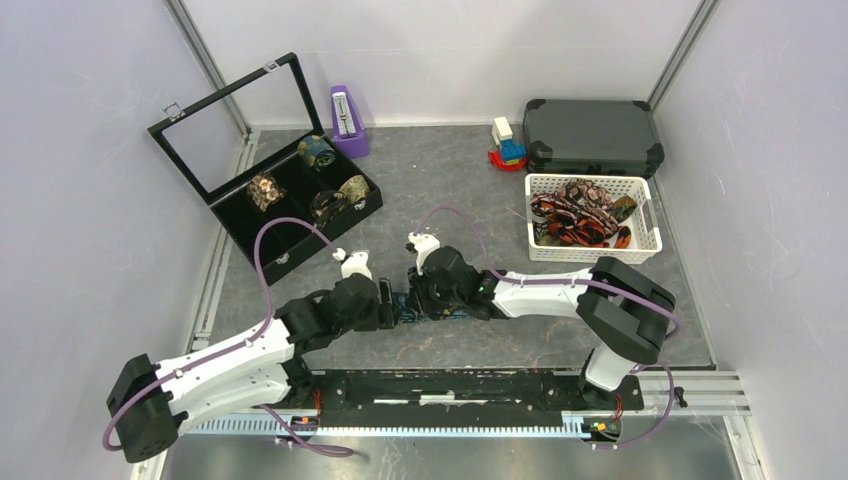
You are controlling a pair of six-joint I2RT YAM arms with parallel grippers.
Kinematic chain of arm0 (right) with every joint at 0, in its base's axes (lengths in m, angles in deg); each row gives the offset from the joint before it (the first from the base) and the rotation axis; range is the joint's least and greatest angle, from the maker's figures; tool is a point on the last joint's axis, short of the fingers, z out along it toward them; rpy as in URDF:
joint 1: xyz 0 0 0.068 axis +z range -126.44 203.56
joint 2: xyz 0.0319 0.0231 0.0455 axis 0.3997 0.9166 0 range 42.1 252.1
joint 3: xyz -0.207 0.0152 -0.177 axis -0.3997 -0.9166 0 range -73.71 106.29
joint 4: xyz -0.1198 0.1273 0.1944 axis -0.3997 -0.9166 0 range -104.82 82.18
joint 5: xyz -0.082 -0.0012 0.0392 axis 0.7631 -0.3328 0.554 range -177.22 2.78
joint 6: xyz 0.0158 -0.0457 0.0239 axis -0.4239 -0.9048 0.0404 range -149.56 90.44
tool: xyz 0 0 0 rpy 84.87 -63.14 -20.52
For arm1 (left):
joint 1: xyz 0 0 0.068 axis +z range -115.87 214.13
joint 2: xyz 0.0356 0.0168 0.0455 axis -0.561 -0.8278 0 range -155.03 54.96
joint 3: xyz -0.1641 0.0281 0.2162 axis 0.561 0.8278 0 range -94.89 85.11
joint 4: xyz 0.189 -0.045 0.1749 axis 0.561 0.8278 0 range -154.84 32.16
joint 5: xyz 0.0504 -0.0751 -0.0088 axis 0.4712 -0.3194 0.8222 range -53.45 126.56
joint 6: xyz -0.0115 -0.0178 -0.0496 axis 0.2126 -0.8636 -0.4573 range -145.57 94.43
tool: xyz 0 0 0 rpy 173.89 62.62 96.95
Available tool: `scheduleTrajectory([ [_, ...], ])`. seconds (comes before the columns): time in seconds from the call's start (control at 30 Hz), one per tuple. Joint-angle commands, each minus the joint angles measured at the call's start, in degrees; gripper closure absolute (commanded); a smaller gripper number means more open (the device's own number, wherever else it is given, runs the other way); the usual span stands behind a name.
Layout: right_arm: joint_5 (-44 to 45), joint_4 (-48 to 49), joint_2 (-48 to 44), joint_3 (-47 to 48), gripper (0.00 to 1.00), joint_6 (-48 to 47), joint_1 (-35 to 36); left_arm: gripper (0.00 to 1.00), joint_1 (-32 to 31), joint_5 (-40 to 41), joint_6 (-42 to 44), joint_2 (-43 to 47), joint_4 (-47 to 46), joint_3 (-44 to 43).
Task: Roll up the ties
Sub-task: Roll the tie at the center of the board.
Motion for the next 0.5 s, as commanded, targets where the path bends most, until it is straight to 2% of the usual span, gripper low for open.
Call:
scheduleTrajectory([
  [0.0,0.88,0.84,-1.50,-1.83,0.79,-0.75,-0.69,0.22,0.35,-4.50,2.22,-1.20,-10.40,1.87],
  [0.17,0.80,1.54,-1.46,-2.75,0.79,-0.70,-1.29,0.22,1.32,-4.79,2.55,-1.30,-15.08,4.23],
  [0.47,0.26,2.30,-1.47,-3.82,0.80,-0.50,-1.73,0.22,6.68,-8.77,1.32,0.06,-22.34,9.62],
])
